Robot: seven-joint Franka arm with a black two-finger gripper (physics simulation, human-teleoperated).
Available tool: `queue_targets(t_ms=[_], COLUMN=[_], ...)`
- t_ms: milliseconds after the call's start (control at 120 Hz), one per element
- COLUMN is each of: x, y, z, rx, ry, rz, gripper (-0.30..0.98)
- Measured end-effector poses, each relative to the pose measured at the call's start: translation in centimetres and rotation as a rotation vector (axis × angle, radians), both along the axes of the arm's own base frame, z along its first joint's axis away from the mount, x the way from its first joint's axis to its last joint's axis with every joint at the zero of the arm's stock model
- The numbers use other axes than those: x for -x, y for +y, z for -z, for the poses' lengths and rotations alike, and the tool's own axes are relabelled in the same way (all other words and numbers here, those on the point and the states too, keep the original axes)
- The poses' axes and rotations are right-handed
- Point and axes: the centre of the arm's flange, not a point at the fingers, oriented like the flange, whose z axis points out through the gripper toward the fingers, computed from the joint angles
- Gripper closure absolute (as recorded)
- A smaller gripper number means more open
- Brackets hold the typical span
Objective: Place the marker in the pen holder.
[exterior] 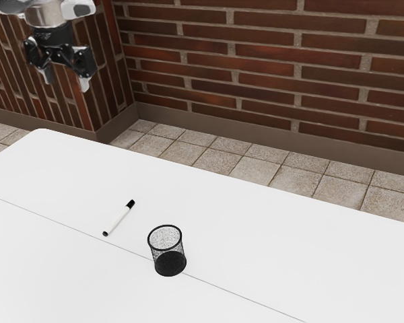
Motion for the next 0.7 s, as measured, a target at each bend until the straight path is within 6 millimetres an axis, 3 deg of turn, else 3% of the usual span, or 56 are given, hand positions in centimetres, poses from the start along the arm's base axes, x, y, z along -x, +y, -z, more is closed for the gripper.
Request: queue_targets(t_ms=[92, 167, 383, 508, 625, 700], x=[-0.5, -0.7, 0.4, -0.6, -0.7, -1.2], y=[-3.6, -5.0, -3.8, -3.2, -2.0, -0.9], z=[0.1, 0.6, 15.2, 25.1, 31.1, 33.7], rx=[0.002, 0.006, 0.059, 0.081, 0.107, 0.127], ry=[-0.01, -0.008, 0.28, 0.442, 0.501, 0.513], rz=[0.067, 0.094, 0.061, 0.05, 0.036, 0.025], gripper=[0.0, 0.0, 0.0, 0.0, 0.0, 0.0])
